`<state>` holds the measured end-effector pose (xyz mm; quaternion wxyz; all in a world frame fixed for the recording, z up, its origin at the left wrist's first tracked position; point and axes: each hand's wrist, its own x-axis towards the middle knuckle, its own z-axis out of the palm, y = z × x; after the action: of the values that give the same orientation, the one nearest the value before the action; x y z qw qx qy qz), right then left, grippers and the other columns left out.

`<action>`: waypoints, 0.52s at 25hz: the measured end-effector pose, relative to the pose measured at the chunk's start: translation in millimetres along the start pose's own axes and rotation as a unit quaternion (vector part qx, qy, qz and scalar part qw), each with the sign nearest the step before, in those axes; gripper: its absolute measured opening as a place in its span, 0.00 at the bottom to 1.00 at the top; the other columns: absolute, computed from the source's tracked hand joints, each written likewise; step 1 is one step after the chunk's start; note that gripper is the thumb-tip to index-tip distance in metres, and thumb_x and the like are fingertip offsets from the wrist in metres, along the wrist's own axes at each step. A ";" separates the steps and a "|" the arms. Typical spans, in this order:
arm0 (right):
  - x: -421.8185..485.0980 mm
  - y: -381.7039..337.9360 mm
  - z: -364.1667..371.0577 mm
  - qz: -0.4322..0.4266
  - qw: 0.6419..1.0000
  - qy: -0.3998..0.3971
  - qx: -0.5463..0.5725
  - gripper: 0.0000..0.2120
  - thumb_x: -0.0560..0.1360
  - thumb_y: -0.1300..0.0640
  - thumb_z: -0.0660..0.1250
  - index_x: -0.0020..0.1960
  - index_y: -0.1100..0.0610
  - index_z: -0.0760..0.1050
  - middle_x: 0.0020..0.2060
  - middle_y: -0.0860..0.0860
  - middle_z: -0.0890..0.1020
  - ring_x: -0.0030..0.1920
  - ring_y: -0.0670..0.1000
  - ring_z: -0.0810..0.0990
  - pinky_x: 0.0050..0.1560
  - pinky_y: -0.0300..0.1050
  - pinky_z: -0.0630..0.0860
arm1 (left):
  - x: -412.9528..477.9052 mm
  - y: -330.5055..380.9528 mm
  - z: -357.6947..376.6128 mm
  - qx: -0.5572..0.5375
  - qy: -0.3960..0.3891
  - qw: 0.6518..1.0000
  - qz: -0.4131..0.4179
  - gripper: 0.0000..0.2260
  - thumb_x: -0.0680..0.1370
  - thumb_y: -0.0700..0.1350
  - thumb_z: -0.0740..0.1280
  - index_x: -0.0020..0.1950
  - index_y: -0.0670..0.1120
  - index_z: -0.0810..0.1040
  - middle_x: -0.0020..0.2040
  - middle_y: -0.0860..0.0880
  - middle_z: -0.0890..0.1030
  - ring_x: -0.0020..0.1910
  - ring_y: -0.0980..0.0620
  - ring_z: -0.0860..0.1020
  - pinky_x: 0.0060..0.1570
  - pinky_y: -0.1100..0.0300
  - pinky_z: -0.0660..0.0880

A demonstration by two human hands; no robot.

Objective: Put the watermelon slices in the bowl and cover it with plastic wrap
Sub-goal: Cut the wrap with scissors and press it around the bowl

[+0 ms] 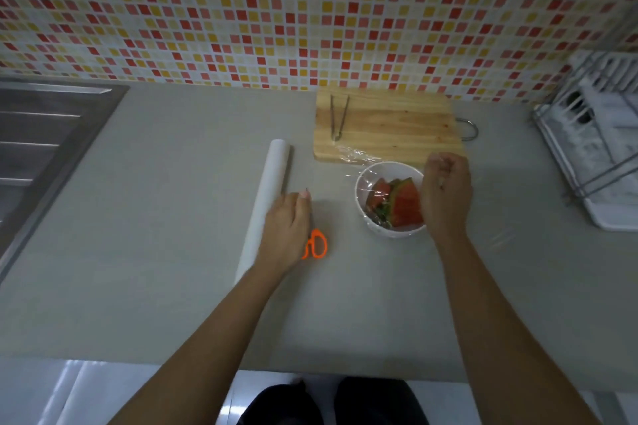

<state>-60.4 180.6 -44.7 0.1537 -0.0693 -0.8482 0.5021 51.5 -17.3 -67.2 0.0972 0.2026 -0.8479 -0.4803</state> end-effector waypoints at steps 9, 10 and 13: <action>41.9 76.4 -8.0 0.204 0.929 -0.307 0.031 0.30 0.72 0.33 0.46 0.46 0.54 0.78 0.50 0.60 0.82 0.52 0.58 0.80 0.58 0.58 0.75 | 44.4 29.2 95.5 -0.248 -0.119 0.931 -0.238 0.25 0.82 0.57 0.49 0.47 0.47 0.83 0.48 0.44 0.85 0.51 0.45 0.81 0.59 0.51 0.74; 36.1 85.5 -15.0 0.246 0.918 -0.308 0.038 0.34 0.67 0.28 0.46 0.45 0.51 0.79 0.48 0.56 0.84 0.50 0.56 0.82 0.54 0.55 0.77 | 49.2 29.9 97.2 -0.274 -0.130 0.923 -0.236 0.24 0.82 0.57 0.49 0.46 0.46 0.82 0.46 0.45 0.85 0.48 0.47 0.81 0.56 0.52 0.74; 28.0 103.4 -30.0 0.289 0.895 -0.339 0.019 0.37 0.57 0.19 0.41 0.36 0.40 0.81 0.35 0.49 0.86 0.41 0.50 0.84 0.45 0.47 0.78 | 57.8 30.9 103.1 -0.276 -0.158 0.920 -0.228 0.22 0.82 0.55 0.51 0.47 0.43 0.80 0.49 0.42 0.82 0.48 0.45 0.79 0.54 0.53 0.73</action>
<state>-80.7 263.4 -116.2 -0.2939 -0.1337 -0.7816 0.5337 -45.3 51.5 -96.1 -0.0979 0.2774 -0.6167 -0.7302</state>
